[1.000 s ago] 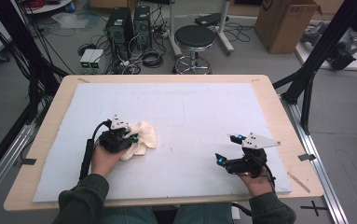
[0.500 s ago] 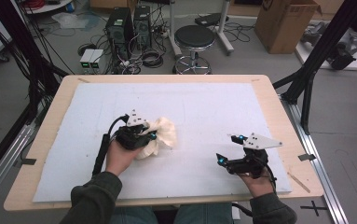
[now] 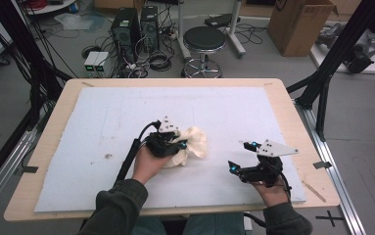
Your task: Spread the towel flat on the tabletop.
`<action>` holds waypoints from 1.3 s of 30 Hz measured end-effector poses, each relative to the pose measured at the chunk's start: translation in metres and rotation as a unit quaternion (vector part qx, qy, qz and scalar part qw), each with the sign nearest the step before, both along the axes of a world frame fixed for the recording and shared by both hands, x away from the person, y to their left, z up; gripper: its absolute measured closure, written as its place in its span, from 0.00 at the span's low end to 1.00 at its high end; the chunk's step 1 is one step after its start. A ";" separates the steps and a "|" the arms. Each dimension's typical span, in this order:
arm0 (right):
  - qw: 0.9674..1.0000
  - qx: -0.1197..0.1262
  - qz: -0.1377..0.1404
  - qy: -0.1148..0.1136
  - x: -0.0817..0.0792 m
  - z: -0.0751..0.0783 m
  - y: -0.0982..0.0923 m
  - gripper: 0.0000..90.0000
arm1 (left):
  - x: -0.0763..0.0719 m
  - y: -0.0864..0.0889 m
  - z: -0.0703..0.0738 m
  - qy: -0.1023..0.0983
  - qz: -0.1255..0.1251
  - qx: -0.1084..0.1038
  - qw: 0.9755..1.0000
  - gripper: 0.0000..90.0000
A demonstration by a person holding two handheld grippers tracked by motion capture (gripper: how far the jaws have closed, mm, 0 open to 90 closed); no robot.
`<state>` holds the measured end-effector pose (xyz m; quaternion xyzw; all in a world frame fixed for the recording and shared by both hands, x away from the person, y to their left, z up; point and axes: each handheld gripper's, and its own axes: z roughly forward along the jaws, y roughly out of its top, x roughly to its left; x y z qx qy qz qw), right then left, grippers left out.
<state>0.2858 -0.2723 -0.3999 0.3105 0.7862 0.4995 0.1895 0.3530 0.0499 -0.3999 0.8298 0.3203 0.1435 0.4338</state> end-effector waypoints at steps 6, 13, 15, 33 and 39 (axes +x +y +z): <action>1.000 0.002 0.001 0.003 0.001 -0.001 -0.001 0.12 | 0.007 -0.016 -0.014 0.001 -0.011 0.013 1.000 0.80; 1.000 0.001 0.004 0.005 0.001 -0.002 0.000 0.12 | 0.016 -0.022 -0.030 0.013 -0.014 0.034 0.999 0.71; 1.000 0.001 0.003 0.008 0.001 -0.003 0.000 0.12 | 0.016 -0.022 -0.030 0.011 -0.012 0.031 0.999 0.64; 1.000 -0.012 0.009 0.012 0.001 -0.005 0.003 0.12 | -0.004 0.050 0.017 -0.035 0.006 -0.015 0.999 0.40; 1.000 -0.016 0.010 0.013 0.003 -0.006 0.005 0.12 | -0.013 0.073 0.009 -0.029 0.019 -0.005 0.999 0.40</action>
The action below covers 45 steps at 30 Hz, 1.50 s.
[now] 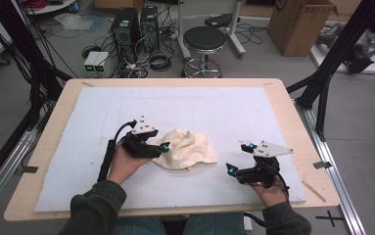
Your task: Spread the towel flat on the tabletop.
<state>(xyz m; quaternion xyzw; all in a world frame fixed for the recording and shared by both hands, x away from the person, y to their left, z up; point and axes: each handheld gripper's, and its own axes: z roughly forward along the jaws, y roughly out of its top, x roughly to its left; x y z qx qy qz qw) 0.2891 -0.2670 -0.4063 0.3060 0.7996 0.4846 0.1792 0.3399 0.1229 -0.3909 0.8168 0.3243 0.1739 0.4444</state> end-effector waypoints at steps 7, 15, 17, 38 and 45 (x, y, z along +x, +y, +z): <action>1.000 0.001 0.006 0.005 0.012 0.003 0.006 0.12 | -0.001 0.018 -0.010 0.012 0.006 0.018 1.000 0.49; 0.999 -0.008 0.041 0.018 0.034 0.000 0.022 0.31 | 0.014 0.027 -0.034 0.069 0.014 0.040 0.997 0.56; 0.998 -0.017 0.048 0.027 0.040 -0.005 0.026 0.37 | 0.017 0.025 -0.040 0.082 0.023 0.053 0.995 0.52; 0.986 -0.097 0.102 0.092 0.068 -0.036 0.056 0.88 | 0.011 0.018 -0.045 0.073 -0.006 0.074 0.995 0.87; 0.984 -0.100 0.111 0.093 0.071 -0.036 0.055 0.98 | 0.009 0.017 -0.043 0.066 -0.011 0.079 0.995 0.95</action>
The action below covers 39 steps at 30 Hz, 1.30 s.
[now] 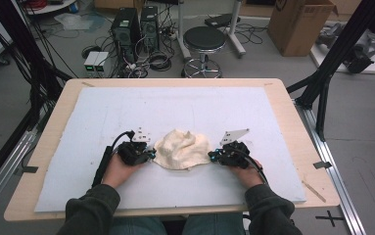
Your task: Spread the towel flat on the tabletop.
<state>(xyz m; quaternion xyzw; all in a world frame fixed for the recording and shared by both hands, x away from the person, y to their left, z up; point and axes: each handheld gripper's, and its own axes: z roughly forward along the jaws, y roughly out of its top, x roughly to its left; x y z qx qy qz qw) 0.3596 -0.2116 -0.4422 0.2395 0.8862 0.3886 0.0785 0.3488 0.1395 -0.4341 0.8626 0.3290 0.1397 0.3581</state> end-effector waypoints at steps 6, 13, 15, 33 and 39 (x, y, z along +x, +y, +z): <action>1.000 0.009 0.008 0.011 -0.002 0.004 -0.002 0.98 | -0.004 0.003 0.007 -0.001 -0.004 -0.014 1.000 0.95; 0.999 0.028 0.029 -0.005 -0.022 0.023 -0.006 0.98 | -0.035 0.017 0.027 -0.030 -0.016 -0.021 0.999 0.95; 0.999 0.027 0.039 -0.009 -0.032 0.029 -0.005 0.98 | -0.046 0.023 0.031 -0.034 -0.021 -0.019 0.999 0.95; 0.995 0.016 0.100 0.019 -0.095 0.021 0.006 0.89 | -0.117 0.046 0.019 -0.016 -0.064 -0.039 0.997 0.79; 0.994 0.049 0.093 0.004 -0.089 0.037 0.002 0.79 | -0.109 0.052 0.037 -0.025 -0.071 -0.078 0.994 0.62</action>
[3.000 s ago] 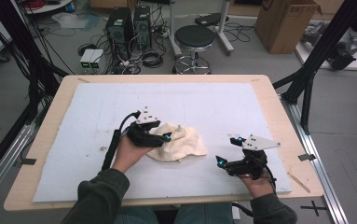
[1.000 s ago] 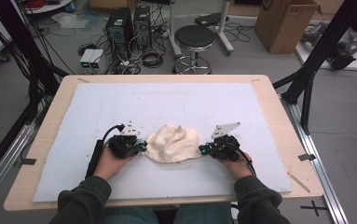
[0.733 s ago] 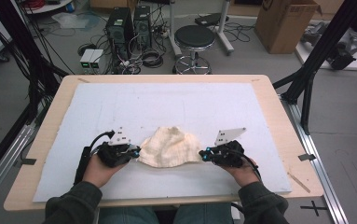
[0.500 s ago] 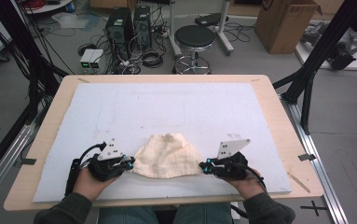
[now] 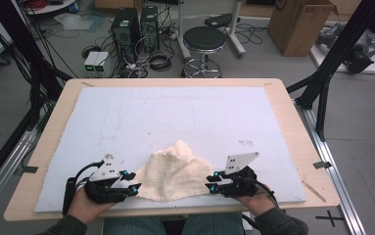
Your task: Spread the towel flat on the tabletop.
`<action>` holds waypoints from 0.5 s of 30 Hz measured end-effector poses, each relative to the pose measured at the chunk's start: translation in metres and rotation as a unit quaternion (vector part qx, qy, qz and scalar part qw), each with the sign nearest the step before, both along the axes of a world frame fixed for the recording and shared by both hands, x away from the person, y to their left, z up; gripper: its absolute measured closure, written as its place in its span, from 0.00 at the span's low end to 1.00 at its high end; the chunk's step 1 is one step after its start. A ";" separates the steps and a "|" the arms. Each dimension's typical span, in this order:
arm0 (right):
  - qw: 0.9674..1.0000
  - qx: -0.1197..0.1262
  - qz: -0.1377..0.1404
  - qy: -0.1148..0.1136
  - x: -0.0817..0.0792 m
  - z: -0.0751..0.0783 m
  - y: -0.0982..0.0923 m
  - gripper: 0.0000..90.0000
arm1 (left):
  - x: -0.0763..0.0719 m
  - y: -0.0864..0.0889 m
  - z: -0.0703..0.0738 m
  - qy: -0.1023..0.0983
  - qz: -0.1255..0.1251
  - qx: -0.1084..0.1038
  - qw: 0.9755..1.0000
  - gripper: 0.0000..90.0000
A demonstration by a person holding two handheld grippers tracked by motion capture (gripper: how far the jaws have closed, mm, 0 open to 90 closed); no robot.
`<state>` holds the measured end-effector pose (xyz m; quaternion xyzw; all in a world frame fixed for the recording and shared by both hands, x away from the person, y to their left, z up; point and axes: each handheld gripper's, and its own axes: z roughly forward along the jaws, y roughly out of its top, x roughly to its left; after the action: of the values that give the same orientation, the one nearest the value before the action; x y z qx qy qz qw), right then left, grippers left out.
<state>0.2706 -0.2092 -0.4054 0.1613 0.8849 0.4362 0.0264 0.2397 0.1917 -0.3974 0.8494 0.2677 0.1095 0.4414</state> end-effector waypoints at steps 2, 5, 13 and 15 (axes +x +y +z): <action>1.000 0.008 -0.013 -0.007 0.007 0.006 -0.002 0.77 | 0.006 0.000 0.009 -0.008 0.001 -0.007 1.000 0.59; 0.999 0.020 -0.029 -0.016 0.023 0.012 -0.002 0.76 | 0.014 -0.003 0.017 -0.014 0.000 -0.008 1.000 0.58; 0.999 0.006 -0.033 0.014 0.071 -0.009 0.020 0.62 | 0.079 -0.036 0.007 0.012 -0.008 -0.015 1.000 0.49; 0.999 -0.005 -0.025 0.026 0.078 -0.016 0.025 0.60 | 0.088 -0.042 -0.002 0.028 -0.014 -0.003 1.000 0.45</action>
<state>0.3485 -0.1846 -0.4215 0.1947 0.8831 0.4267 0.0155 0.3273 0.1496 -0.3993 0.8544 0.2687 0.0791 0.4377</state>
